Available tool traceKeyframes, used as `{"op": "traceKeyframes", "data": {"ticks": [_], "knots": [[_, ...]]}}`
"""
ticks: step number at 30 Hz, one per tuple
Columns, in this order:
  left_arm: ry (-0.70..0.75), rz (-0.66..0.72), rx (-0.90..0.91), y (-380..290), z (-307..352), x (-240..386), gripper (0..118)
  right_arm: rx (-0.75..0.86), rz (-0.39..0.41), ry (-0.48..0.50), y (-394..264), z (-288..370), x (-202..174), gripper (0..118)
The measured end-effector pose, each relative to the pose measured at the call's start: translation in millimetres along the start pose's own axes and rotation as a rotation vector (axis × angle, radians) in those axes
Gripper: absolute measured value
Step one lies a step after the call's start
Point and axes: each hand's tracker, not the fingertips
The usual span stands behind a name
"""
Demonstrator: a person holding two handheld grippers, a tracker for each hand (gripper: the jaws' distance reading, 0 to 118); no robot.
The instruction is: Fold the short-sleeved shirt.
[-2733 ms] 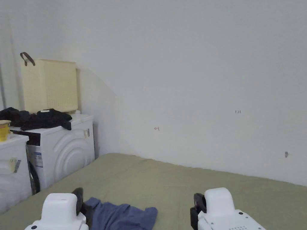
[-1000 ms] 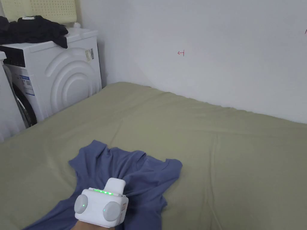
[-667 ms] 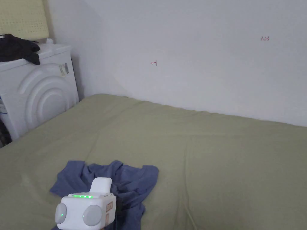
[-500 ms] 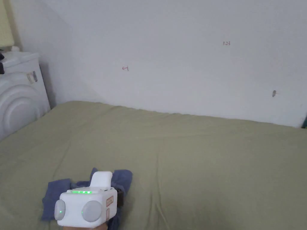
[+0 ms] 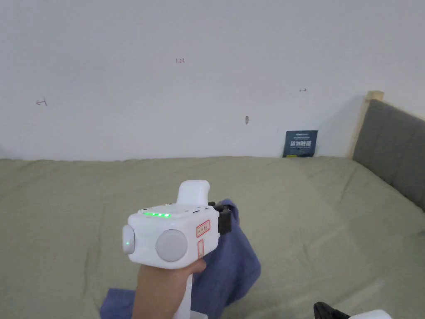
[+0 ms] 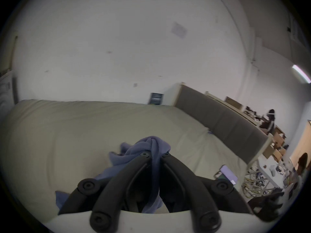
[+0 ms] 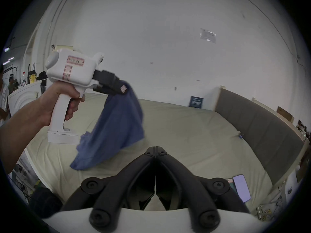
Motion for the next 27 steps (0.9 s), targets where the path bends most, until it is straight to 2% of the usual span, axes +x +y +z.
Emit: {"op": "traceKeyframes", "data": {"ticks": [3,8,13,15,16,17,18,19,21,24,27], "knots": [[0.002,-0.074,-0.079,-20,-47,35,2,-0.02,-0.014,-0.041,-13,3,32,1],[0.1,-0.076,-0.317,-91,-131,48,2,-0.045,-0.078,-0.099,-35,-1,74,1],[0.194,-0.088,-0.452,-152,-183,38,3,-0.079,-0.105,-0.121,-54,-12,93,1],[0.196,-0.08,-0.45,-160,-184,34,9,-0.086,-0.111,-0.122,-57,-14,95,1],[0.198,-0.071,-0.441,-161,-179,33,32,-0.087,-0.112,-0.121,-57,-14,95,1],[0.17,-0.044,-0.39,-157,-170,33,69,-0.085,-0.112,-0.118,-58,-14,94,1],[0.156,-0.042,-0.361,-152,-160,33,101,-0.084,-0.11,-0.115,-57,-13,92,1],[0.129,-0.046,-0.344,-149,-150,33,109,-0.084,-0.107,-0.111,-56,-12,89,1],[0.089,-0.065,-0.246,-139,-107,37,109,-0.073,-0.1,-0.101,-52,-8,80,1],[0.108,-0.072,-0.175,-127,-34,42,109,-0.051,-0.114,-0.059,-45,0,65,1],[0.158,-0.114,-0.051,-125,53,47,109,-0.022,-0.08,-0.031,-40,10,42,1]]}}
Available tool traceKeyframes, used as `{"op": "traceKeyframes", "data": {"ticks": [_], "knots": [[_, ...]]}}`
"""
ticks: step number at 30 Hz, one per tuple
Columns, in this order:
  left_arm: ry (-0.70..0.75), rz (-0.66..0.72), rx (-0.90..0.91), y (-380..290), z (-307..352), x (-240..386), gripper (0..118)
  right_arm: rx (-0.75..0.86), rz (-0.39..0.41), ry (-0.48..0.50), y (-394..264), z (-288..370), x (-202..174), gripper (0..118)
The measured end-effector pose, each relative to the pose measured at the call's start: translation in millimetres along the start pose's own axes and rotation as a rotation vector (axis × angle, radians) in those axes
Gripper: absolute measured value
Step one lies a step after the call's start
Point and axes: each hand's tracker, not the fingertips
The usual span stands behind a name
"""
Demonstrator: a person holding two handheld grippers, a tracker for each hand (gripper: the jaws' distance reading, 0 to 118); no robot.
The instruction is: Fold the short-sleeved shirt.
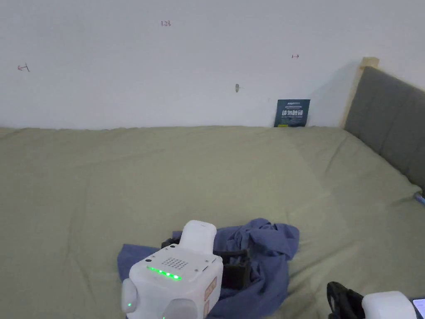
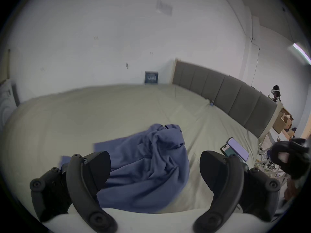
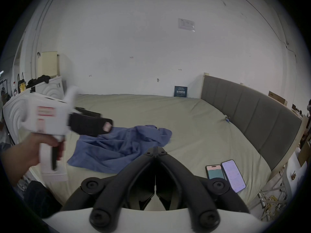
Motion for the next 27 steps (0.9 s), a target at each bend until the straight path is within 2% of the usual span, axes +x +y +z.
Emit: {"op": "traceKeyframes", "data": {"ticks": [1,4,6,8,9,10,11,14,19,27], "knots": [[0.023,-0.006,0.021,-4,25,-4,108,0.009,-0.002,0.016,0,4,-6,1],[0.041,-0.001,-0.001,-21,94,-19,108,0.037,-0.081,0.108,-3,20,-24,1],[0.06,0.005,-0.002,-37,131,-32,100,0.03,-0.077,0.096,-7,27,-39,1],[0.108,-0.001,-0.049,-52,155,-45,67,0.033,-0.069,0.096,-12,32,-49,1],[0.12,0.001,-0.064,-60,161,-53,43,0.029,-0.07,0.095,-13,34,-54,1],[0.125,0.003,-0.075,-66,165,-60,13,0.023,-0.073,0.099,-12,35,-56,1],[0.147,0.03,-0.086,-71,164,-67,8,0.022,-0.074,0.105,-11,37,-59,1],[0.145,0.071,-0.131,-74,154,-86,7,0.027,-0.044,0.103,-9,39,-67,1],[0.192,0.082,-0.167,-60,98,-113,7,0.012,-0.025,0.106,-7,26,-67,1],[0.33,0.05,-0.313,-32,-50,-189,8,-0.033,-0.029,0.114,-10,-23,-51,1]]}}
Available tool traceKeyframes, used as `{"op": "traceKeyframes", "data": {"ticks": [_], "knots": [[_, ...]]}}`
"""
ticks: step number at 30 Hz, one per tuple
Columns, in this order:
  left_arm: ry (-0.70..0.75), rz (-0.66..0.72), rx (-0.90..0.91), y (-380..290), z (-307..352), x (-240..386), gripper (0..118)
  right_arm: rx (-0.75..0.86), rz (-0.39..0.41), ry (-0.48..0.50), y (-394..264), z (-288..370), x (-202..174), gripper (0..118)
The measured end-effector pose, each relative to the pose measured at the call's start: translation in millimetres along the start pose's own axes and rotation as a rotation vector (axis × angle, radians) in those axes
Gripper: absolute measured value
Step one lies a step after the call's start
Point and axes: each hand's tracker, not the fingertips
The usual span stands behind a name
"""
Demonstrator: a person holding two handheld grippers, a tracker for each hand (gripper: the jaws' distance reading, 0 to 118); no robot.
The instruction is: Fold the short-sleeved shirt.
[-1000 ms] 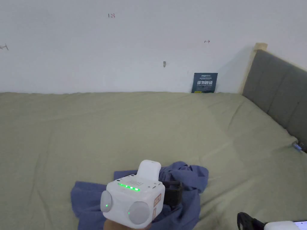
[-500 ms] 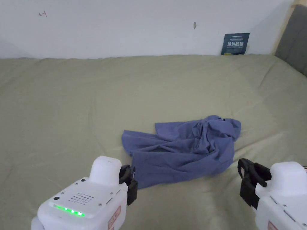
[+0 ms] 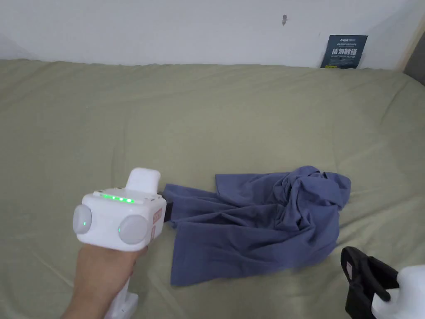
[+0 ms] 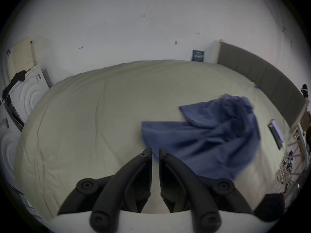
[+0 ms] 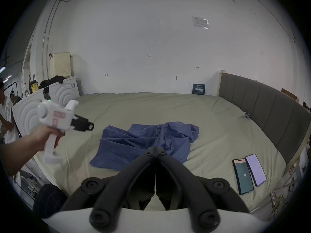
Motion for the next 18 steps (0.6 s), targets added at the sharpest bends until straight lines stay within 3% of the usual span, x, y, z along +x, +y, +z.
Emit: {"op": "traceKeyframes", "data": {"ticks": [2,3,4,5,6,12,14,15,16,18], "knots": [[0.034,-0.007,0.004,15,-33,-6,10,-0.015,-0.008,-0.001,-2,-14,8,1],[0.064,-0.007,0.004,21,-48,-9,26,-0.024,-0.016,-0.003,-4,-22,12,1],[0.078,-0.005,-0.009,26,-61,-10,75,-0.035,-0.023,-0.008,-6,-28,16,1],[0.083,-0.004,-0.039,30,-75,-12,105,-0.049,-0.024,-0.009,-9,-35,20,1],[0.078,-0.005,-0.034,32,-85,-14,109,-0.063,-0.025,-0.011,-12,-43,23,1],[0.124,-0.094,-0.183,23,-139,0,106,-0.126,-0.05,-0.013,-28,-72,33,1],[0.128,-0.055,-0.122,18,-129,6,97,-0.14,-0.057,-0.019,-31,-75,34,1],[0.104,-0.048,-0.117,16,-121,9,78,-0.143,-0.067,-0.02,-31,-76,35,1],[0.036,-0.046,-0.089,13,-114,12,46,-0.144,-0.079,-0.02,-31,-76,36,1],[0.058,-0.15,-0.075,5,-105,33,14,-0.152,-0.111,-0.03,-30,-78,37,1]]}}
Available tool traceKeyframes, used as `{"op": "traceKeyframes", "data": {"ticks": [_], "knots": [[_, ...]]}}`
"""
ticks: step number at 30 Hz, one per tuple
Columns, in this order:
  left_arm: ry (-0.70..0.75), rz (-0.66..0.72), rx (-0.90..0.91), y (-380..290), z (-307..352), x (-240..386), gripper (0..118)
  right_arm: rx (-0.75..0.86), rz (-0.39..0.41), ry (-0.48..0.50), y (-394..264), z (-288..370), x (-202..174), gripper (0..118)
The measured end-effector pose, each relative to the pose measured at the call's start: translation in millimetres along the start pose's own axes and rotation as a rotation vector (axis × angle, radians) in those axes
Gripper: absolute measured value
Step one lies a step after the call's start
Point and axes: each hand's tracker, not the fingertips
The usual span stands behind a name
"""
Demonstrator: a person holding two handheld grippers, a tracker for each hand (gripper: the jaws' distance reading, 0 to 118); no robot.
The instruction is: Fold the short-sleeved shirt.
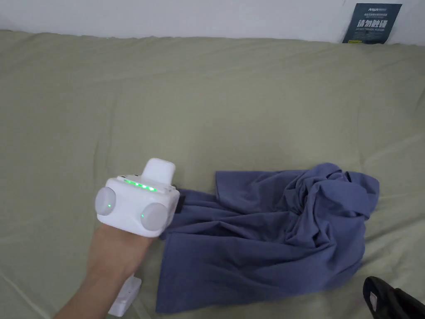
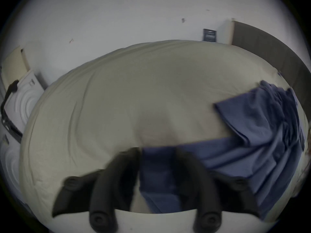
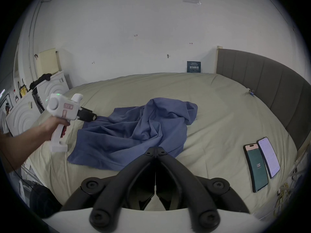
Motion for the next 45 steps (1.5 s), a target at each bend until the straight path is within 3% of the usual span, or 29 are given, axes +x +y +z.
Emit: {"op": "traceKeyframes", "data": {"ticks": [2,7,10,18,19,21,22,24,28,29,30,31,33,35,38,42,45], "knots": [[-0.014,-0.058,-0.025,-4,4,10,5,0.002,-0.01,-0.001,1,-2,2,1],[-0.174,0.152,0.027,1,38,-15,2,0.011,0.03,-0.029,18,-2,13,1],[-0.169,0.13,0.15,9,75,-15,2,-0.013,0.091,-0.131,39,-21,33,1],[-0.211,0.11,0.219,15,99,-7,2,-0.115,0.07,-0.197,124,-145,107,3],[-0.212,0.109,0.218,15,99,-6,2,-0.134,0.069,-0.197,131,-162,111,25],[-0.216,0.112,0.214,15,96,-7,2,-0.226,0.059,-0.206,141,-202,123,97],[-0.217,0.115,0.212,15,93,-7,2,-0.256,0.051,-0.212,142,-217,126,116],[-0.217,0.12,0.206,13,89,-8,2,-0.248,0.05,-0.223,141,-240,130,116],[-0.205,0.128,0.189,9,76,-11,2,-0.35,0.001,-0.139,124,-262,131,114],[-0.202,0.13,0.181,8,72,-13,2,-0.367,0.006,-0.177,121,-268,132,101],[-0.201,0.136,0.175,7,69,-15,2,-0.358,-0.004,-0.193,119,-269,133,66],[-0.203,0.145,0.175,6,66,-17,2,-0.349,-0.014,-0.195,118,-267,135,12],[-0.203,0.176,0.17,3,61,-22,2,-0.334,-0.092,-0.191,118,-259,137,9],[-0.216,0.197,0.147,0,56,-28,1,-0.377,-0.154,-0.111,120,-250,140,9],[-0.187,0.206,0.139,-1,58,-38,0,-0.327,-0.102,-0.145,136,-223,138,9],[-0.2,0.297,0.186,9,93,-70,0,-0.238,-0.172,-0.086,183,-171,139,9],[-0.128,0.288,0.262,21,133,-91,0,-0.188,-0.147,-0.074,225,-122,128,9]]}}
